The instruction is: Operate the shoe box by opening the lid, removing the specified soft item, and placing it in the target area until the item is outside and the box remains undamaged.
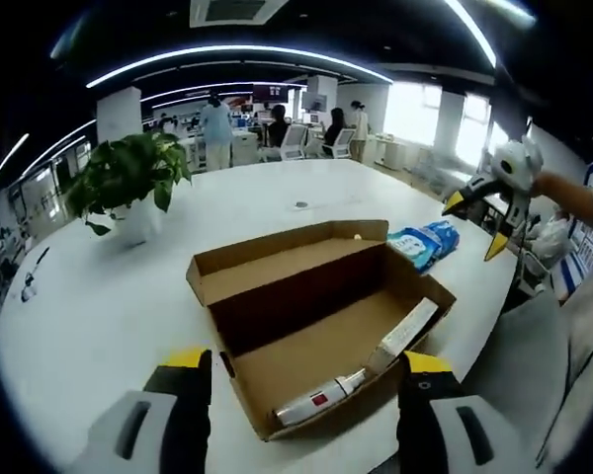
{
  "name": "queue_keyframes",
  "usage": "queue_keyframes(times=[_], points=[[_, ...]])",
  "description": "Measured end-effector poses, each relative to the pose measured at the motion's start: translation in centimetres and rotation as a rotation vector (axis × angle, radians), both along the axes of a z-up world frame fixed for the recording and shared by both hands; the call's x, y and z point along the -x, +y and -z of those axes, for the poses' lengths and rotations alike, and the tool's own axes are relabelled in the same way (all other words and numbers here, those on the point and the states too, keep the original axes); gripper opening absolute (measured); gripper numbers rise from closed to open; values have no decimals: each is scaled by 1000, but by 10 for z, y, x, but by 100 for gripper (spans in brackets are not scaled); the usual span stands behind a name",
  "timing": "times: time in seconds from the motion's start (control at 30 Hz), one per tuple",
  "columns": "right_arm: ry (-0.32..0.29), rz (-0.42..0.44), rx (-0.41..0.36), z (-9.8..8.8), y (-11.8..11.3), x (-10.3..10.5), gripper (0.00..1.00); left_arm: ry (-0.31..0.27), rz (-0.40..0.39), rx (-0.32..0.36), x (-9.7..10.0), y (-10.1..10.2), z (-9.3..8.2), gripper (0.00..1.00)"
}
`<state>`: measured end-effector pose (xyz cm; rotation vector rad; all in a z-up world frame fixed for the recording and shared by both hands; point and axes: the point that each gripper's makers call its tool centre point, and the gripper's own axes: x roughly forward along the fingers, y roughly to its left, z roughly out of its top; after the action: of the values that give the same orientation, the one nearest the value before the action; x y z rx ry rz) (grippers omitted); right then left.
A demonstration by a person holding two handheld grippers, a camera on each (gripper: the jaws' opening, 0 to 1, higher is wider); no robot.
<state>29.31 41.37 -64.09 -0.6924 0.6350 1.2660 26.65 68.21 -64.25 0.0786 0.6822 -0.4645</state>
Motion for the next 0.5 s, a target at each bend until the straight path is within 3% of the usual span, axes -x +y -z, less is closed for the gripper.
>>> queue_keyframes(times=[0.27, 0.5], points=[[19, -43, 7, 12, 22, -3, 58, 11, -57, 18, 7, 11, 10, 72], [34, -83, 33, 28, 37, -2, 56, -6, -121, 23, 9, 20, 16, 58]])
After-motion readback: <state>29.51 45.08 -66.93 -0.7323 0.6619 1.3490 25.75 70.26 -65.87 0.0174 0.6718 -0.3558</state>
